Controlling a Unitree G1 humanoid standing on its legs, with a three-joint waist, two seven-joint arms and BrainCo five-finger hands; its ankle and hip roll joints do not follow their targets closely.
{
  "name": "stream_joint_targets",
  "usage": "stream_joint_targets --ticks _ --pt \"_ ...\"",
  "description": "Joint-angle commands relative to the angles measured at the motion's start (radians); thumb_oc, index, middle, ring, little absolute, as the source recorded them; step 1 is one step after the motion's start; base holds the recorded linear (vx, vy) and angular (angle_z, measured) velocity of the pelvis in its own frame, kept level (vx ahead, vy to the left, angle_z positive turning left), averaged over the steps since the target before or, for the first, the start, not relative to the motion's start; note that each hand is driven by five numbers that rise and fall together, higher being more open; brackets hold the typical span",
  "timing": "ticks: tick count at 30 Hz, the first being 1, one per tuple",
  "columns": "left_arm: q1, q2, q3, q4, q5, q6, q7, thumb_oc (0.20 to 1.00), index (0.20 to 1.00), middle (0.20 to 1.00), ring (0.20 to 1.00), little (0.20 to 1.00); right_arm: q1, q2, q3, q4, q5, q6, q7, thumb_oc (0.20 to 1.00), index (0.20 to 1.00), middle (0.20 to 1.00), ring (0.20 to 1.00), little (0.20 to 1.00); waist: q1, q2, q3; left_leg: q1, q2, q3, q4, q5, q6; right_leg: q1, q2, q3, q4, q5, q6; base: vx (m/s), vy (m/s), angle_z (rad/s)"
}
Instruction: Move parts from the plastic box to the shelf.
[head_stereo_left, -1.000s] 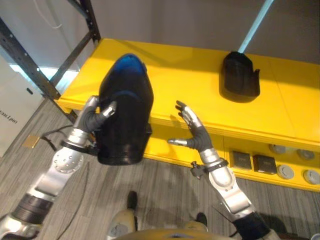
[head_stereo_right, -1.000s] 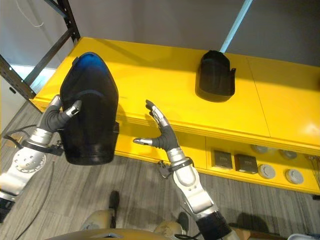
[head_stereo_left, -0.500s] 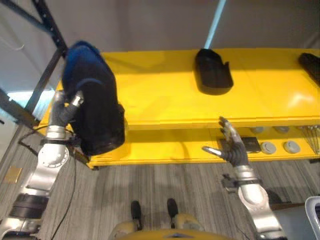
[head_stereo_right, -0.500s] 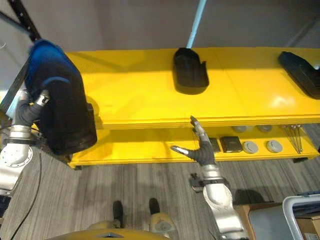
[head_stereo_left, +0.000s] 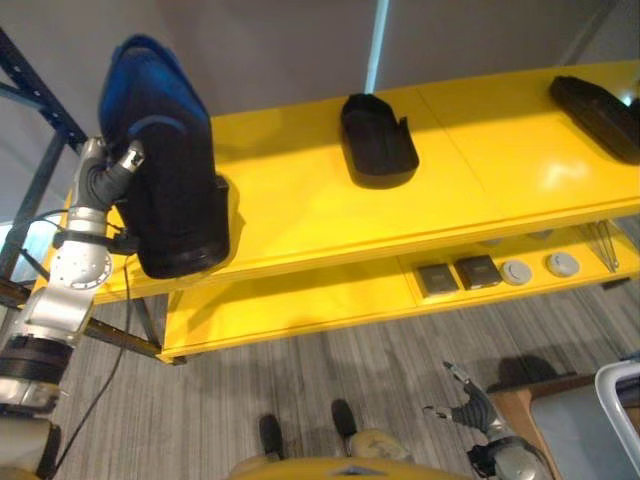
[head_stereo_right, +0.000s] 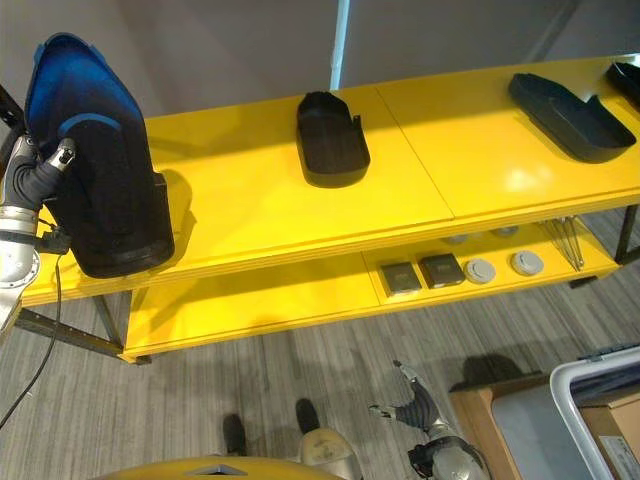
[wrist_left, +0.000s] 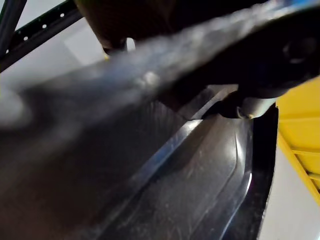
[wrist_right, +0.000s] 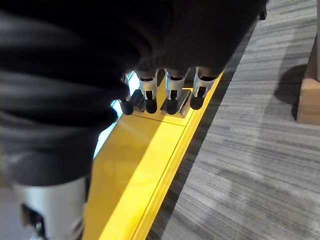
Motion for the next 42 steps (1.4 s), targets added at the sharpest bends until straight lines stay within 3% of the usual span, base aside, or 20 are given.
stream_joint_targets --ticks 1,7,15,17,24,29,33,42 --pt "-0.109 0.041 0.077 0.052 -0.077 -0.033 0.014 0.200 0.200 0.200 0.200 0.200 -0.030 -0.003 -0.036 -0.165 0.038 -0.060 -0.002 1.000 1.000 1.000 1.000 1.000 0.005 -0.042 0.024 0.136 0.017 0.017 -0.001 -0.158 -0.014 0.005 -0.050 -0.014 0.004 -0.069 0.079 0.05 -0.025 -0.11" --pt "-0.169 0.066 0.026 0.211 -0.122 0.021 -0.015 0.200 0.200 0.200 0.200 0.200 -0.118 -0.056 -0.088 -0.418 0.025 -0.093 -0.065 1.000 1.000 1.000 1.000 1.000 0.006 -0.027 0.039 0.123 0.020 0.027 -0.001 -0.155 -0.012 -0.011 -0.046 0.004 0.002 -0.069 0.078 0.03 -0.014 -0.10" --pt "-0.404 0.108 -0.096 0.419 -0.053 0.052 0.007 0.200 0.200 0.200 0.200 0.200 -0.234 -0.116 -0.107 -0.648 0.037 -0.142 -0.097 1.000 1.000 1.000 1.000 1.000 0.010 -0.022 0.075 0.073 0.019 0.016 -0.001 -0.142 -0.015 -0.058 -0.042 -0.001 0.001 -0.061 0.082 -0.03 -0.023 0.07" --pt "-0.571 0.112 -0.196 0.552 -0.037 0.078 -0.008 0.200 0.200 0.200 0.200 0.200 -0.320 -0.135 -0.070 -0.714 0.075 -0.161 -0.100 1.000 1.000 1.000 1.000 1.000 0.014 -0.021 0.092 0.052 0.021 0.014 -0.001 -0.135 -0.017 -0.077 -0.040 -0.002 0.001 -0.054 0.083 -0.05 -0.036 0.03" --pt "-0.831 0.122 -0.389 0.776 -0.004 0.128 -0.109 0.200 0.200 0.200 0.200 0.200 -0.367 -0.106 0.023 -0.758 0.177 -0.175 -0.041 1.000 1.000 1.000 1.000 1.000 0.016 -0.019 0.131 0.000 0.018 0.003 -0.001 -0.114 -0.022 -0.121 -0.040 -0.004 0.001 -0.034 0.090 -0.03 -0.019 0.02" --pt "-0.884 0.149 -0.460 0.810 0.002 0.150 -0.183 0.200 0.200 0.200 0.200 0.200 -0.374 -0.079 0.081 -0.751 0.245 -0.170 0.018 1.000 1.000 1.000 1.000 1.000 0.018 -0.018 0.142 -0.013 0.018 0.005 -0.001 -0.108 -0.022 -0.133 -0.040 -0.001 0.001 -0.030 0.092 0.00 -0.004 -0.02" --pt "-0.877 0.157 -0.478 0.837 0.002 0.175 -0.231 0.200 0.200 0.200 0.200 0.200 -0.406 -0.069 0.144 -0.738 0.314 -0.156 0.071 1.000 1.000 1.000 1.000 1.000 0.020 -0.018 0.146 -0.015 0.020 0.010 -0.001 -0.108 -0.023 -0.136 -0.038 0.003 0.001 -0.028 0.090 0.00 0.000 0.00" --pt "-0.879 0.165 -0.511 0.885 0.104 0.195 -0.258 0.200 0.200 0.200 0.200 0.200 -0.435 -0.070 0.150 -0.725 0.299 -0.153 0.055 1.000 1.000 1.000 1.000 1.000 0.017 -0.023 0.143 -0.011 0.023 0.014 -0.001 -0.110 -0.025 -0.133 -0.038 0.004 0.001 -0.031 0.089 0.00 0.000 0.00"
